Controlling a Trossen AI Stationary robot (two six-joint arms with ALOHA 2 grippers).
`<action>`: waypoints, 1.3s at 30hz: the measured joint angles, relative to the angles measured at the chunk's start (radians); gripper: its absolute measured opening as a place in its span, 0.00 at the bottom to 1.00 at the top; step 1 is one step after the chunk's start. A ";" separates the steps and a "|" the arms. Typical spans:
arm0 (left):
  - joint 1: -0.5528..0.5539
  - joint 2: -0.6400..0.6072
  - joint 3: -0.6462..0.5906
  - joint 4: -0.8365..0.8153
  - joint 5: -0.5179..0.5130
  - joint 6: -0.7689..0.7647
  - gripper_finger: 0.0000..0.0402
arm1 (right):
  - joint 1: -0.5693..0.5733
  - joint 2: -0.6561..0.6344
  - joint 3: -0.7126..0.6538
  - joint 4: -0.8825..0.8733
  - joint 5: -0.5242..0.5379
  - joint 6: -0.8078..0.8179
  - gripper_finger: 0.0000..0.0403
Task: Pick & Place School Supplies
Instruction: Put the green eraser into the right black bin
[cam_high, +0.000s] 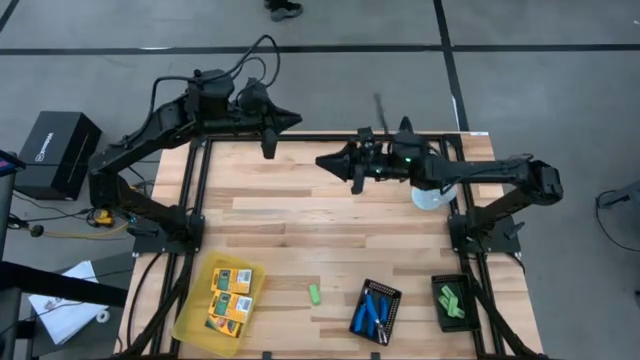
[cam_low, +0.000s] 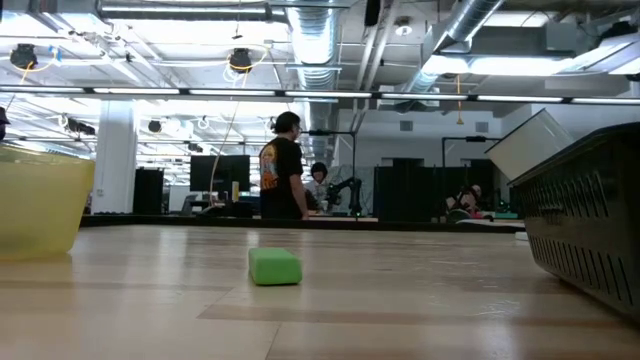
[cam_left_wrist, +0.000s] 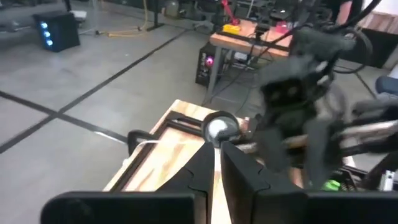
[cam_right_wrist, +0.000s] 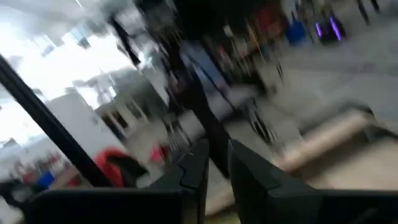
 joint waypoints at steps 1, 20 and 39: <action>-0.005 -0.001 -0.009 0.011 0.009 0.000 0.05 | -0.008 0.000 0.004 -0.056 -0.021 -0.003 0.13; -0.287 -0.061 -0.782 0.894 -0.129 -0.387 0.00 | -0.077 -0.043 0.049 -0.481 -0.287 -0.230 0.13; -0.616 -0.049 -1.005 0.873 -0.223 -0.670 0.00 | -0.304 -0.086 0.048 -0.480 -0.531 -0.245 0.13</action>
